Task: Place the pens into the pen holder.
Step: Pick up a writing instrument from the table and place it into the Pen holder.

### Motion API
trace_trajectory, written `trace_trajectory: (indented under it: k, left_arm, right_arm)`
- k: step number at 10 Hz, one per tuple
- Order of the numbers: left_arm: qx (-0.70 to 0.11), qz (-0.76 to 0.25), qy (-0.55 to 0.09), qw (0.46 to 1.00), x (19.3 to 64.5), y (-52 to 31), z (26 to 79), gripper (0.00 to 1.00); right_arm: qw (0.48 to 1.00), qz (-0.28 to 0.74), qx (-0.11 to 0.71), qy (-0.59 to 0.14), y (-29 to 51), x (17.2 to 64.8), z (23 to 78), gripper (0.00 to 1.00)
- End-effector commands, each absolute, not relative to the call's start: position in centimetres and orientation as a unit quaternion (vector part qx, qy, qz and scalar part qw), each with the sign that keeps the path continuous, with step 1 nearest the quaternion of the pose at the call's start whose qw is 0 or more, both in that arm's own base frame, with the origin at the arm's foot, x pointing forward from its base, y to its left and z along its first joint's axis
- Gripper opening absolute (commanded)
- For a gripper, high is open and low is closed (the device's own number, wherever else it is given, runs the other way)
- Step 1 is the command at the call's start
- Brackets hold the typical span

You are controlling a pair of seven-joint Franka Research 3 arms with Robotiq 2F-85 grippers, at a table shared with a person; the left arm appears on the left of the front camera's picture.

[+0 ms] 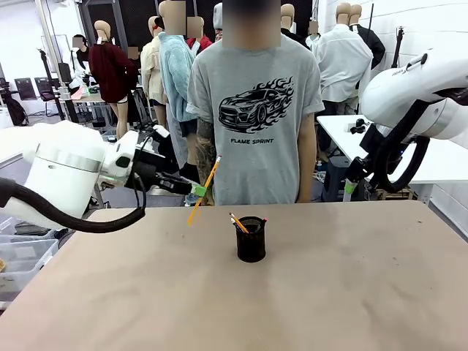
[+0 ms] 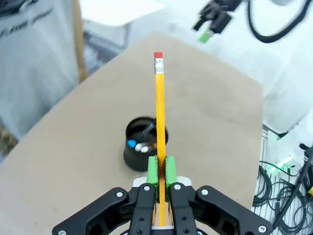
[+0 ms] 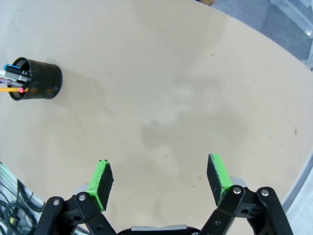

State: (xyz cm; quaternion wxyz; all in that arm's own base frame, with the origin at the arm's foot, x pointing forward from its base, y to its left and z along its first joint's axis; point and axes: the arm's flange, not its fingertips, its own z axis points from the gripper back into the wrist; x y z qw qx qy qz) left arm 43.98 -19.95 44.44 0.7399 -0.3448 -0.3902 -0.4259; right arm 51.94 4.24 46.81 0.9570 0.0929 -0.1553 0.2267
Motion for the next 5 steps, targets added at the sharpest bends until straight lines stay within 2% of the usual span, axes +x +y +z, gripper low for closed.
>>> trace_trajectory:
  k: [1, 5]
  left_arm:
    - [-0.410, -0.469, -0.407, 0.668, 44.0, -20.0, 41.8, 0.00]
    - [-0.473, -0.480, -0.459, 0.579, 46.3, -21.3, 42.2, 0.00]
  right_arm:
    - [0.955, 0.232, 0.090, -0.159, 4.1, 52.0, 46.7, 0.96]
    - [0.955, 0.232, 0.090, -0.159, 4.1, 52.0, 46.7, 0.96]
